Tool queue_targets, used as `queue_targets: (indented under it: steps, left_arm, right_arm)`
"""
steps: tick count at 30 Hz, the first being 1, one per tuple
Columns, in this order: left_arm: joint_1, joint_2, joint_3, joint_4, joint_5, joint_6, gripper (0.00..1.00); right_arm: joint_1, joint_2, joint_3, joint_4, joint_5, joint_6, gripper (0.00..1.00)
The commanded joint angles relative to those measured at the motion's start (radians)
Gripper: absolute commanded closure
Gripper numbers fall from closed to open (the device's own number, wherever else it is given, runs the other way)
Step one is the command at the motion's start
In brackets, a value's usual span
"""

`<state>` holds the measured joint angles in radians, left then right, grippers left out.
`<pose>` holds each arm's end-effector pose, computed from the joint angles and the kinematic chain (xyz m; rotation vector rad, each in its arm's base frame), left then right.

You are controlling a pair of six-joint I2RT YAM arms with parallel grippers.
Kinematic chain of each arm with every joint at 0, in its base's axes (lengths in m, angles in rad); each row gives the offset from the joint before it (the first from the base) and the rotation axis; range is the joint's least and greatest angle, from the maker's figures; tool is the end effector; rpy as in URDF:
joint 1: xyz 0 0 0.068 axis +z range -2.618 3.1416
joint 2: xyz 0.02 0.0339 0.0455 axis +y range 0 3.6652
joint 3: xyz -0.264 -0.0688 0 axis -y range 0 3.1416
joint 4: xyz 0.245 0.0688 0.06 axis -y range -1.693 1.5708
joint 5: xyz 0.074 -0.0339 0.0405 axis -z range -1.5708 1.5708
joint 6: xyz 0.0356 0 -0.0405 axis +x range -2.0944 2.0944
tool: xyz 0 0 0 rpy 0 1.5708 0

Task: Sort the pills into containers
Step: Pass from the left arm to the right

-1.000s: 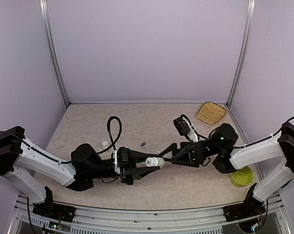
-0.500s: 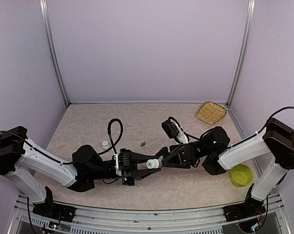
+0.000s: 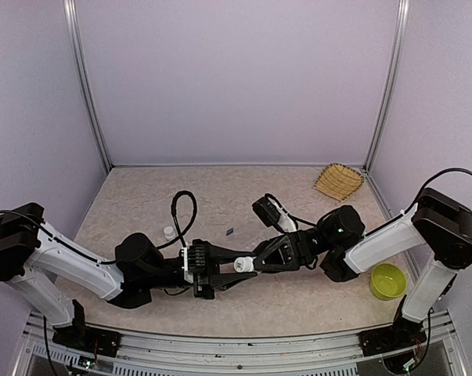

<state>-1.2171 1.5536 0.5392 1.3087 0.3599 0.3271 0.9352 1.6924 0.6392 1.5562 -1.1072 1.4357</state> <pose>0.0916 -0.2844 0.2322 1.1550 0.7213 -0.9846 0.1549 0.2637 0.2357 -1.0231 1.6413 2.4060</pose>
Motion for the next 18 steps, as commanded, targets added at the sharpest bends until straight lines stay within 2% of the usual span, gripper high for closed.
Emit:
queue_targets:
  steps: [1,9,18]
  left_arm:
    - [0.023,0.002,0.005,0.059,0.016,-0.078,0.94]
    - [0.044,0.016,0.006,0.091,0.059,-0.134,0.94]
    - [0.045,0.034,0.01,0.108,0.13,-0.167,0.94]
  right_arm:
    - [0.014,0.015,0.016,0.224,-0.035,0.002,0.5]
    - [0.013,0.018,0.017,0.249,-0.038,-0.001,0.51]
    - [0.014,0.034,0.032,0.268,-0.027,0.018,0.43]
